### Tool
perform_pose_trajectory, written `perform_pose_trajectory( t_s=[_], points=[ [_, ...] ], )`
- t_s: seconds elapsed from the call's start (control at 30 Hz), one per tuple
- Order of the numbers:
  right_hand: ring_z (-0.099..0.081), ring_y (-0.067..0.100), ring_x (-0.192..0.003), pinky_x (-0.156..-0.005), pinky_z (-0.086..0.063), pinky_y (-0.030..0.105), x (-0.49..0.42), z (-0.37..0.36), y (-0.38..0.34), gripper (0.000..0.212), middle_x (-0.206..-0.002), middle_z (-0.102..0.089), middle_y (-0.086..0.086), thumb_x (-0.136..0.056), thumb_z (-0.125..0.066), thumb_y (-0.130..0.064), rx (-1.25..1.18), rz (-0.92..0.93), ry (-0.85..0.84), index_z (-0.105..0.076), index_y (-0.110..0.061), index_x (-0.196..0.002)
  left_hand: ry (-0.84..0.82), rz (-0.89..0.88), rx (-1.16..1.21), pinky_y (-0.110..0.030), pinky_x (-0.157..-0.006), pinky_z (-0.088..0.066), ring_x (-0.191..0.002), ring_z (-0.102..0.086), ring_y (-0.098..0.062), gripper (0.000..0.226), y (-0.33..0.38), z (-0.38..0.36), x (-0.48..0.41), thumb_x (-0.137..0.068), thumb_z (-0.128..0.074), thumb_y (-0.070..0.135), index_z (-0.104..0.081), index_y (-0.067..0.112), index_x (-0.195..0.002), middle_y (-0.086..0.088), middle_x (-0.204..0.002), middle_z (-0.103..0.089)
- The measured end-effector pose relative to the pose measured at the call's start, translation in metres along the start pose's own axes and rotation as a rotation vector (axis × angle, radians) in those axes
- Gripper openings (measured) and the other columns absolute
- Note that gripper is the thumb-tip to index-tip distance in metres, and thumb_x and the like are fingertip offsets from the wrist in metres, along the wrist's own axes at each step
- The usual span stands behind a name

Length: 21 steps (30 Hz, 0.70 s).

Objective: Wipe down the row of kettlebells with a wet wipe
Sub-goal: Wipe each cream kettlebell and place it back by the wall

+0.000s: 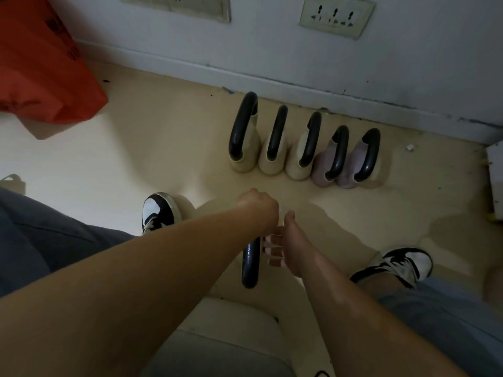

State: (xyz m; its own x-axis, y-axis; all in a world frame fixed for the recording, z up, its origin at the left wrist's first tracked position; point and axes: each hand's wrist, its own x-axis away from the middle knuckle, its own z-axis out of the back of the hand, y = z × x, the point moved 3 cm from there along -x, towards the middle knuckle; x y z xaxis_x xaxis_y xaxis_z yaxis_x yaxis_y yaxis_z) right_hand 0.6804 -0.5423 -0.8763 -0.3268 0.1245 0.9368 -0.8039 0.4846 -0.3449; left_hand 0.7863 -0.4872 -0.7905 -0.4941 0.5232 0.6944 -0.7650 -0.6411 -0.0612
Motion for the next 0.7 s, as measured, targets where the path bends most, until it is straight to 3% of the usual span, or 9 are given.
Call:
perform_pose_trajectory(
  t_s=[0.07,0.13,0.23,0.27,0.33,0.47,0.57,0.63,0.7],
  points=[
    [-0.065,0.028,-0.101,-0.087,-0.05,0.038,-0.003,-0.001,-0.002,0.093,-0.115,-0.072,0.012,-0.097,-0.013,-0.078,0.002,0.018,0.048,-0.063,-0.009,-0.135,0.001,-0.103,-0.281,-0.05,-0.113,-0.029,-0.125,-0.047,-0.03,0.04,0.011,-0.008,0.024,-0.091,-0.056,0.044,-0.062,0.022,-0.124,-0.006,-0.127,-0.061],
    [-0.069,0.029,-0.103,-0.095,-0.052,0.039,-0.007,-0.004,-0.004,0.089,-0.121,-0.074,0.015,-0.098,-0.015,-0.077,0.018,0.033,0.086,-0.066,-0.011,-0.128,0.048,-0.283,-0.466,-0.051,-0.119,-0.014,-0.13,-0.046,-0.032,0.038,0.021,-0.025,0.05,-0.092,-0.056,0.043,-0.063,0.023,-0.124,-0.004,-0.127,-0.064],
    [-0.07,0.03,-0.105,-0.098,-0.054,0.045,-0.007,-0.008,-0.005,0.08,-0.117,-0.072,0.017,-0.1,-0.02,-0.073,0.041,0.052,0.141,-0.064,-0.012,-0.125,0.15,-0.458,-0.441,-0.02,-0.106,-0.027,-0.123,-0.051,-0.032,0.032,0.026,-0.057,0.077,-0.093,-0.055,0.021,-0.064,0.011,-0.122,-0.014,-0.126,-0.064],
    [-0.07,0.032,-0.106,-0.099,-0.054,0.049,-0.006,-0.009,-0.004,0.078,-0.115,-0.072,0.016,-0.1,-0.021,-0.073,0.058,0.055,0.147,-0.064,-0.012,-0.123,0.173,-0.526,-0.544,-0.021,-0.103,-0.031,-0.119,-0.054,-0.033,0.029,0.028,-0.067,0.084,-0.091,-0.058,0.016,-0.066,0.008,-0.118,-0.013,-0.12,-0.067],
    [-0.069,0.034,-0.105,-0.097,-0.055,0.049,-0.003,-0.009,-0.003,0.073,-0.111,-0.071,0.013,-0.101,-0.024,-0.07,0.104,0.056,0.165,-0.064,-0.013,-0.12,0.094,-0.577,-0.693,-0.042,-0.11,-0.036,-0.108,-0.062,-0.033,0.019,0.025,-0.087,0.099,-0.085,-0.067,0.015,-0.073,0.012,-0.102,-0.006,-0.1,-0.072],
    [-0.066,0.03,-0.096,-0.094,-0.054,0.045,0.003,-0.008,-0.001,0.068,-0.103,-0.069,0.009,-0.101,-0.028,-0.068,0.164,0.04,0.187,-0.065,-0.012,-0.114,0.045,-0.777,-0.414,-0.044,-0.109,-0.04,-0.096,-0.065,-0.024,0.013,0.012,-0.087,0.115,-0.086,-0.064,0.03,-0.075,0.023,-0.089,0.003,-0.085,-0.072],
    [-0.058,0.025,-0.07,-0.074,-0.053,0.04,0.007,-0.016,-0.001,0.062,-0.076,-0.061,0.005,-0.101,-0.03,-0.066,0.18,0.052,0.177,-0.063,-0.015,-0.095,0.058,-0.803,-0.182,-0.041,-0.086,-0.054,-0.085,-0.06,-0.024,0.02,0.006,-0.093,0.13,-0.091,-0.057,0.037,-0.07,0.024,-0.084,0.002,-0.077,-0.068],
    [-0.053,0.023,-0.062,-0.066,-0.049,0.036,0.01,-0.022,-0.002,0.058,-0.07,-0.055,0.004,-0.101,-0.03,-0.066,0.195,0.074,0.172,-0.059,-0.017,-0.09,0.085,-0.713,-0.045,-0.038,-0.078,-0.054,-0.085,-0.063,-0.026,0.03,-0.004,-0.096,0.137,-0.097,-0.047,0.045,-0.067,0.023,-0.095,-0.001,-0.084,-0.068],
    [-0.06,0.025,-0.072,-0.071,-0.05,0.036,0.013,-0.024,-0.003,0.058,-0.079,-0.06,0.005,-0.1,-0.03,-0.065,0.203,0.082,0.17,-0.062,-0.016,-0.099,0.09,-0.438,0.192,-0.034,-0.077,-0.051,-0.093,-0.064,-0.026,0.04,-0.023,-0.088,0.131,-0.102,-0.033,0.054,-0.06,0.027,-0.113,-0.003,-0.095,-0.066]
  ],
)
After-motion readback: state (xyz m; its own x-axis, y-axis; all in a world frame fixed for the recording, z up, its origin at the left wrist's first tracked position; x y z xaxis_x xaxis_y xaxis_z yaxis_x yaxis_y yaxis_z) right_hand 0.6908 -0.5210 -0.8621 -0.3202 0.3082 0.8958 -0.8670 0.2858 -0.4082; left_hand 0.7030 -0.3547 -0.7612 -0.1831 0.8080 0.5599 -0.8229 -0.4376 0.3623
